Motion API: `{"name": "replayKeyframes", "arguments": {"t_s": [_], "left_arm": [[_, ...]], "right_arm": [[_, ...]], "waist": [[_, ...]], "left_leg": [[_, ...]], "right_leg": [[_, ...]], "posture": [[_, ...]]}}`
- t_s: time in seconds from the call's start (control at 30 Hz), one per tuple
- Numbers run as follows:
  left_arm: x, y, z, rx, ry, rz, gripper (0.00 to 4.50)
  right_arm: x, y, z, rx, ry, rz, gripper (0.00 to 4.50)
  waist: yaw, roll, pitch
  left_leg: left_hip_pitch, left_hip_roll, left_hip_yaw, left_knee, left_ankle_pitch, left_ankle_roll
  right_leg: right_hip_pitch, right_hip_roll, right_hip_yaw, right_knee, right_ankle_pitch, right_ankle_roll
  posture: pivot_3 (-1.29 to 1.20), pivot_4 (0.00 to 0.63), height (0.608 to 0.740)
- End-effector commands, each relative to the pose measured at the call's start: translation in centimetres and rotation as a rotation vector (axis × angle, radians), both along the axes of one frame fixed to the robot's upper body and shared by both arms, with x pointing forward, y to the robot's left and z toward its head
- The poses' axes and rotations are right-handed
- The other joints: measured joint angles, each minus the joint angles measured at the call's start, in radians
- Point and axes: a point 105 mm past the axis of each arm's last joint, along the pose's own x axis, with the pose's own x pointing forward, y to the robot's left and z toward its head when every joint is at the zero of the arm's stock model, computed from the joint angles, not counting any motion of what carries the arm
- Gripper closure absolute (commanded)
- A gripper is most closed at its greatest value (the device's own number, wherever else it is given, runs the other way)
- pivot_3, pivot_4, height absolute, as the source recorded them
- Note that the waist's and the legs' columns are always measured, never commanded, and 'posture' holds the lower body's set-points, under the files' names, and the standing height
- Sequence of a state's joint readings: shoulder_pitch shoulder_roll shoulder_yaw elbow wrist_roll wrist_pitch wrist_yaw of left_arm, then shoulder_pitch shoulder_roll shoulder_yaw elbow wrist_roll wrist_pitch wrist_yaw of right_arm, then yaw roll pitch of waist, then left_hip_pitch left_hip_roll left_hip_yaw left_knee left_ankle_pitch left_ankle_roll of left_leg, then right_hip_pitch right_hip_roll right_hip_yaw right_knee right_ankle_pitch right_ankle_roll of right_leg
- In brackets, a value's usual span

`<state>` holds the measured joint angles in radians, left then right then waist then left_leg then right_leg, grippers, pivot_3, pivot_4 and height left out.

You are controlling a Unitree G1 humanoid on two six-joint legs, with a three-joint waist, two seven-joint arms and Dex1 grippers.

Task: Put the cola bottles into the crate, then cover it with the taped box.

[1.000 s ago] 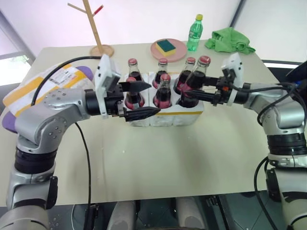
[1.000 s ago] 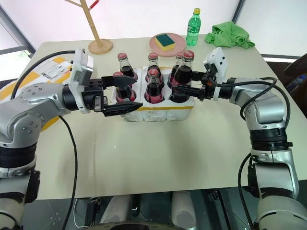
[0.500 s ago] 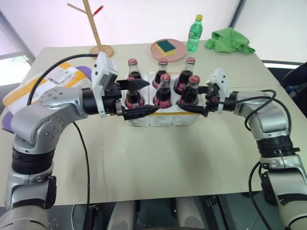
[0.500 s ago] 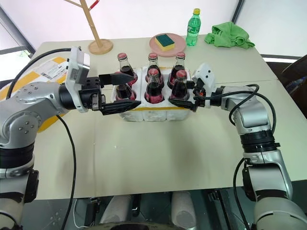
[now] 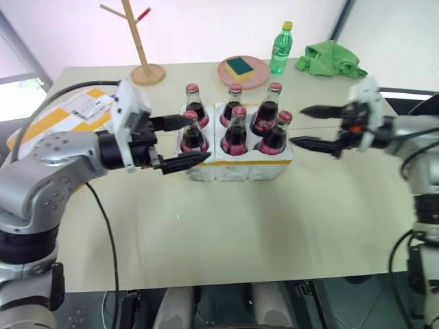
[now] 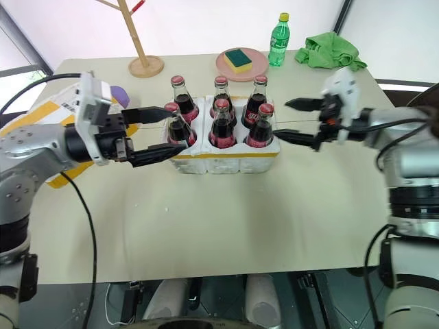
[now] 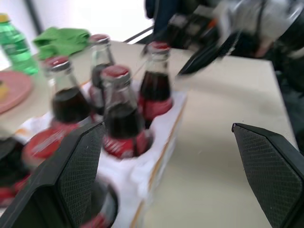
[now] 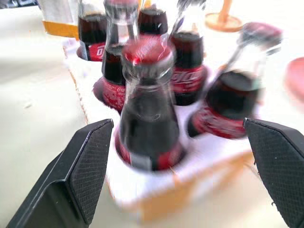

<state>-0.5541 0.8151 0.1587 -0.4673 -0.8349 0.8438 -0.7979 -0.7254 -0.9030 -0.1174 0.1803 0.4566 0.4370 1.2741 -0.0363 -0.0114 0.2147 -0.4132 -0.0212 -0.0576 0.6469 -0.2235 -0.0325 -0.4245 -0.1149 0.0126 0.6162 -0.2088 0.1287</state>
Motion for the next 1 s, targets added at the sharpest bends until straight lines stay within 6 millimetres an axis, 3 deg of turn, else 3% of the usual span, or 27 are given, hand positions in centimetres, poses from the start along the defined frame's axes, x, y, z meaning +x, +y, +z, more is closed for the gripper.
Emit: {"name": "replayKeyframes", "arguments": {"t_s": [0.03, 0.1, 0.27, 0.37, 0.47, 0.53, 0.63, 0.73, 0.8, 0.9, 1.0], "left_arm": [[-0.7, 1.1, 1.2, 0.034, -0.103, 0.063, 0.00], [-0.8, 2.6, 0.6, 0.115, -0.149, 0.158, 0.00], [-1.7, 5.4, -0.5, 0.267, -0.232, 0.323, 0.00], [-2.8, 6.8, -0.6, 0.312, -0.273, 0.418, 0.00], [-3.7, 8.3, -0.4, 0.327, -0.314, 0.522, 0.00], [-4.7, 10.8, -0.9, 0.411, -0.348, 0.674, 0.00], [-6.7, 13.8, -2.7, 0.557, -0.316, 0.835, 0.00], [-8.0, 15.9, -3.9, 0.631, -0.259, 0.929, 0.00], [-8.6, 18.7, -4.7, 0.741, -0.240, 1.050, 0.00], [-8.8, 22.0, -5.7, 0.850, -0.244, 1.193, 0.00], [-8.7, 23.9, -7.4, 0.946, -0.228, 1.217, 0.00]], "right_arm": [[-1.3, -0.9, 2.9, -0.008, -0.079, 0.051, 0.03], [-2.6, -1.2, 4.8, -0.011, -0.087, 0.105, 0.03], [-6.8, 0.8, 9.8, 0.122, -0.085, 0.360, 0.03], [-8.8, 2.3, 11.1, 0.192, -0.042, 0.498, 0.03], [-9.1, 3.3, 10.0, 0.180, 0.010, 0.536, 0.03], [-8.4, 4.0, 7.5, 0.119, 0.049, 0.524, 0.03], [-7.8, 4.2, 5.5, 0.091, 0.085, 0.513, 0.03], [-7.3, 4.1, 5.0, 0.078, 0.087, 0.510, 0.03], [-7.0, 4.2, 4.8, 0.075, 0.086, 0.518, 0.03], [-6.4, 4.5, 4.6, 0.075, 0.081, 0.521, 0.03], [-6.3, 4.6, 4.5, 0.071, 0.076, 0.527, 0.03]], "waist": [[-0.007, 0.000, 0.000], [-0.011, 0.000, 0.000], [-0.007, 0.001, 0.001], [-0.005, 0.001, 0.000], [0.000, -0.001, -0.001], [0.000, -0.003, -0.002], [-0.007, -0.003, -0.002], [-0.004, -0.002, -0.001], [0.002, -0.004, -0.002], [0.002, -0.004, -0.002], [0.000, -0.004, -0.002]], "left_leg": [[0.000, 0.000, 0.000, 0.000, 0.000, 0.000], [0.001, 0.000, 0.001, 0.000, 0.000, 0.000], [0.003, 0.001, 0.002, -0.003, 0.000, 0.000], [0.002, 0.002, 0.002, -0.002, 0.000, 0.000], [0.002, 0.002, 0.002, -0.002, -0.001, 0.000], [0.002, 0.002, 0.002, -0.001, -0.001, 0.000], [0.002, 0.001, 0.004, -0.002, -0.001, 0.000], [0.001, 0.001, 0.005, -0.002, -0.001, 0.000], [0.002, 0.002, 0.004, -0.001, -0.001, 0.000], [0.002, 0.002, 0.004, -0.001, -0.001, 0.000], [0.001, 0.002, 0.004, -0.002, -0.002, 0.000]], "right_leg": [[0.000, 0.000, 0.000, 0.000, 0.000, 0.000], [0.000, 0.000, 0.000, 0.000, -0.002, -0.003], [0.000, 0.000, 0.001, 0.000, -0.002, -0.004], [0.000, 0.000, 0.001, 0.000, -0.002, -0.004], [0.001, 0.000, 0.001, -0.001, -0.002, -0.004], [0.001, 0.000, 0.001, -0.002, -0.002, -0.004], [0.000, -0.001, 0.001, -0.002, -0.002, -0.004], [-0.001, -0.002, 0.001, -0.002, -0.002, -0.004], [-0.001, -0.002, 0.001, -0.002, -0.002, -0.004], [-0.001, -0.002, 0.001, -0.003, -0.002, -0.004], [-0.002, -0.002, 0.001, -0.003, -0.002, -0.005]], "posture": [[0.00, 0.150, 0.740], [0.00, 0.150, 0.740], [0.00, 0.150, 0.740], [0.00, 0.150, 0.740], [0.00, 0.150, 0.740], [0.00, 0.150, 0.740], [0.00, 0.150, 0.740], [0.00, 0.150, 0.740], [0.00, 0.150, 0.740], [0.00, 0.150, 0.740], [0.00, 0.150, 0.740]]}}
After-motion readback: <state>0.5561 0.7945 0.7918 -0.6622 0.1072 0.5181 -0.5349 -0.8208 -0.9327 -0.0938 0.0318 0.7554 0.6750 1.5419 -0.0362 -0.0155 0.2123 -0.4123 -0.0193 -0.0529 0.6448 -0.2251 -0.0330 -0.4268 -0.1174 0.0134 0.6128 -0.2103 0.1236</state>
